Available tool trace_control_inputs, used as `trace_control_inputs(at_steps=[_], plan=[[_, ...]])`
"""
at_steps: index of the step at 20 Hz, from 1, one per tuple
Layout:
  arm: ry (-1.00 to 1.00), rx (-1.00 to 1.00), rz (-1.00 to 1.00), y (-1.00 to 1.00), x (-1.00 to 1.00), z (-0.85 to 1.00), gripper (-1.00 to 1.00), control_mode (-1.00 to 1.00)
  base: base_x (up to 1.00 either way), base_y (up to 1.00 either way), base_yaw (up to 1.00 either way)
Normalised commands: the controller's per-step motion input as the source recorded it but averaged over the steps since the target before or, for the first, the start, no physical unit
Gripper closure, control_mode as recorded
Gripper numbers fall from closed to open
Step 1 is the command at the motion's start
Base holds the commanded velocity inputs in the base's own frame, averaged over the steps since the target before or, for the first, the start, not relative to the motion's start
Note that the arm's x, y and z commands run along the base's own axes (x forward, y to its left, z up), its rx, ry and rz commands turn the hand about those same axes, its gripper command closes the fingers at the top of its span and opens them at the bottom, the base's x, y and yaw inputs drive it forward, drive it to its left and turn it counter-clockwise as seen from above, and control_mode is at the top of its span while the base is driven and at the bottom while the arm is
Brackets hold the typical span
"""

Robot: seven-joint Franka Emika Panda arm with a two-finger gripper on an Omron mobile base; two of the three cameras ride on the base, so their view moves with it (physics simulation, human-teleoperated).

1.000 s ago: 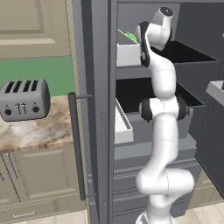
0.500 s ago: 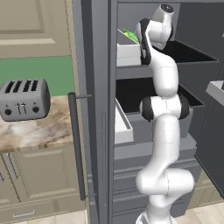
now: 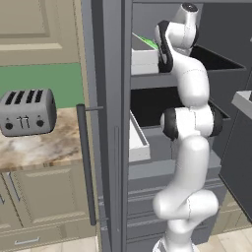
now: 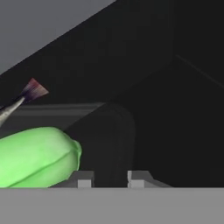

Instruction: Place the tupperware containing the fish and corn meal in the microwave. Close the microwave door and press the start button to reheat the meal.

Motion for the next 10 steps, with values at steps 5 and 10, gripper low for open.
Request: trace_control_inputs(at_steps=[5,10], plan=[[-0.5,-0.11,-0.01,0.17,-0.44,-0.13,1.0,-1.0,0.0,0.0,0.0],[-0.42,-0.08,-0.01,0.07,-0.12,-0.15,1.0,-1.0,0.0,0.0,0.0]])
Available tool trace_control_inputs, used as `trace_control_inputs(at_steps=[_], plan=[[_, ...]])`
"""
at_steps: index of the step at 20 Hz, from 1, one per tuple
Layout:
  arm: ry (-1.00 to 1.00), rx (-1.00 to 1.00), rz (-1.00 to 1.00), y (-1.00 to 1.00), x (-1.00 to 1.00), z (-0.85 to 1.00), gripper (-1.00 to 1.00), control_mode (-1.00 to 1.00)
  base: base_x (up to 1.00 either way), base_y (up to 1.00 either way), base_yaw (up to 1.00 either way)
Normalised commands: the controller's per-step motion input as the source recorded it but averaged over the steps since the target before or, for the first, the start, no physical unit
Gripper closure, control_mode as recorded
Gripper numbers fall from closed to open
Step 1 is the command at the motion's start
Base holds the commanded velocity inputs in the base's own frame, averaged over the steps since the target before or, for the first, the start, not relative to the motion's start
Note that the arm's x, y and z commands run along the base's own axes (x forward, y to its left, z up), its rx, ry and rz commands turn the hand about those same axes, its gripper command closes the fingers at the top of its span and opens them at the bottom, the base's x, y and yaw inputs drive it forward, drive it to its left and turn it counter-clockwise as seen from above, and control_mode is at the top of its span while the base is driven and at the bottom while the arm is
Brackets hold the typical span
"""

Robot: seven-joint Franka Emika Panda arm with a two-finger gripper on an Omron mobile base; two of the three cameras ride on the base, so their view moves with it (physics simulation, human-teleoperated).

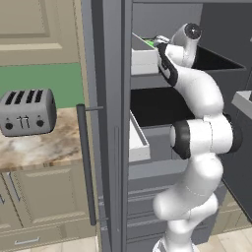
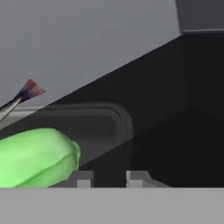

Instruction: Place the tupperware containing the fish and corn meal in the microwave. Close the microwave door and press the start button to reheat the meal.

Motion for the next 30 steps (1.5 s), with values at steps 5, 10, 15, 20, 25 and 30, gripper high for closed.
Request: trace_control_inputs(at_steps=[5,10,15,20,25,30], plan=[[0.0,0.0,0.0,0.0,-0.94,0.52,1.0,-1.0,0.0,0.0,0.0],[0.06,0.0,0.0,0.0,-1.0,0.59,1.0,-1.0,0.0,0.0,0.0],[0.09,0.0,0.0,0.0,-1.0,0.17,1.0,-1.0,0.0,0.0,0.0],[0.09,0.0,0.0,0.0,-1.0,-0.31,1.0,-1.0,0.0,0.0,0.0],[0.16,0.0,0.0,0.0,-0.79,-0.66,1.0,-1.0,0.0,0.0,0.0],[0.19,0.01,-0.01,-0.08,-0.63,-0.5,1.0,-1.0,0.0,0.0,0.0]])
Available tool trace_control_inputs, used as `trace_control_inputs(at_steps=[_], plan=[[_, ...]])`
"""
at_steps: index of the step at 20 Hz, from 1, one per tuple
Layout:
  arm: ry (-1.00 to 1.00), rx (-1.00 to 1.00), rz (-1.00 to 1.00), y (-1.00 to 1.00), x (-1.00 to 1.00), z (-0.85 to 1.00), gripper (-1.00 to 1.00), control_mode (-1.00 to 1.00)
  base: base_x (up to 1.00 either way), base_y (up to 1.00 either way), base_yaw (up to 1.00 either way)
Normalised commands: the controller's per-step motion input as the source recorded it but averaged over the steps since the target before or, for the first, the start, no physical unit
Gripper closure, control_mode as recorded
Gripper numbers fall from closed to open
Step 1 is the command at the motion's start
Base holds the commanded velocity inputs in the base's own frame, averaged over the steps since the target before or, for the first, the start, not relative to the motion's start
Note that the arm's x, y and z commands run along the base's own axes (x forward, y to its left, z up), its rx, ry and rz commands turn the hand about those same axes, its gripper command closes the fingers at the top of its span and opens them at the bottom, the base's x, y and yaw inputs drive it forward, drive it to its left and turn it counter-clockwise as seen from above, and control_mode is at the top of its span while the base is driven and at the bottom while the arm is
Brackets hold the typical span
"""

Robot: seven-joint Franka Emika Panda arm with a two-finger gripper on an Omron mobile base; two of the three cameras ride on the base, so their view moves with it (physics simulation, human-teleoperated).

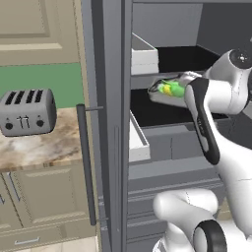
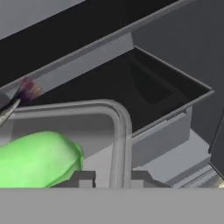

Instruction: Place the tupperware containing the fish and corn meal in the microwave. Close the microwave door and press the start button to reheat the meal.

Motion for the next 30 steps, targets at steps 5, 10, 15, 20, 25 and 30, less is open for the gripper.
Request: trace_control_inputs(at_steps=[5,10,15,20,25,30], plan=[[0.23,0.01,0.0,-0.05,-0.42,-0.39,1.0,-1.0,0.0,0.0,0.0],[0.02,0.0,0.0,0.0,-0.04,-0.05,1.0,-1.0,0.0,0.0,0.0],[0.0,0.0,0.0,0.0,0.0,0.0,1.0,-1.0,0.0,0.0,0.0],[0.0,0.0,0.0,0.0,0.0,0.0,1.0,1.0,-0.2,0.0,0.0],[0.0,0.0,0.0,0.0,0.0,0.0,1.0,1.0,-0.67,0.0,-0.05],[0.0,0.0,0.0,0.0,0.0,0.0,1.0,1.0,-0.7,0.0,-0.24]])
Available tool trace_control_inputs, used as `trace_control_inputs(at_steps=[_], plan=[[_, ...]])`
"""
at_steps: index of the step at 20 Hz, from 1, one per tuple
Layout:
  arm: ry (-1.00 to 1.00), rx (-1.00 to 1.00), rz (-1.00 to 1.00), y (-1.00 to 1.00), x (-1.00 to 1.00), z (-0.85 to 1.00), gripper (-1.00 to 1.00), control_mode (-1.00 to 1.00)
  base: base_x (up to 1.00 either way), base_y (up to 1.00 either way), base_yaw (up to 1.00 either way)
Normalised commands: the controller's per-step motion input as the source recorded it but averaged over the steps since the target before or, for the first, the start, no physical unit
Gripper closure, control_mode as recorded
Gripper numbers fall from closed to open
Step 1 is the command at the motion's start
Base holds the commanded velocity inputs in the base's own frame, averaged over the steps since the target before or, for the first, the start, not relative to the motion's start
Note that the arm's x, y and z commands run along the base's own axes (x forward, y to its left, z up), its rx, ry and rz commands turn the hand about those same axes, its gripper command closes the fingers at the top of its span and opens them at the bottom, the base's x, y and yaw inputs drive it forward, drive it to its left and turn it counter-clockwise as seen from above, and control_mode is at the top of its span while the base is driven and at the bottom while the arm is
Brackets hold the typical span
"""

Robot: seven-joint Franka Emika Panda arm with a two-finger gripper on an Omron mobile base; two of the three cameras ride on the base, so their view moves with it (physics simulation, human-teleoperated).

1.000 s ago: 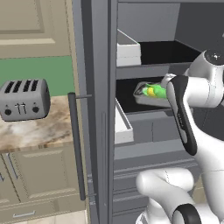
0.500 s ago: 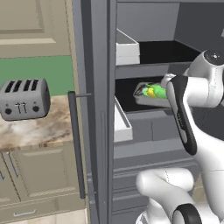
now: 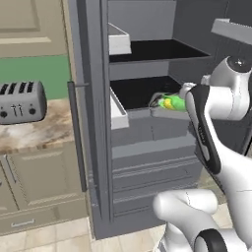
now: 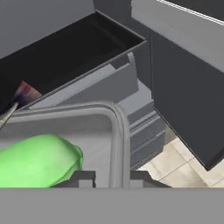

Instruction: Place the tupperware containing the fish and corn meal in the microwave. Close the microwave door and press the start button to reheat the meal.

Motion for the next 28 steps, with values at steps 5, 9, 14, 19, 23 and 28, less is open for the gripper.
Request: trace_control_inputs(at_steps=[5,9,14,19,23,28], plan=[[0.0,0.0,0.0,0.0,0.0,0.0,1.0,1.0,-0.56,-0.16,-0.56],[0.0,0.0,0.0,0.0,0.0,0.0,1.0,1.0,-0.18,-0.45,-0.65],[0.0,0.0,0.0,0.0,0.0,0.0,1.0,1.0,-0.06,-0.44,-0.66],[0.0,0.0,0.0,0.0,0.0,0.0,1.0,1.0,0.03,-0.56,-0.56],[0.0,0.0,0.0,0.0,0.0,0.0,1.0,1.0,0.13,-0.79,-0.47],[0.0,0.0,0.0,0.0,0.0,0.0,1.0,1.0,0.29,-0.77,-0.43]])
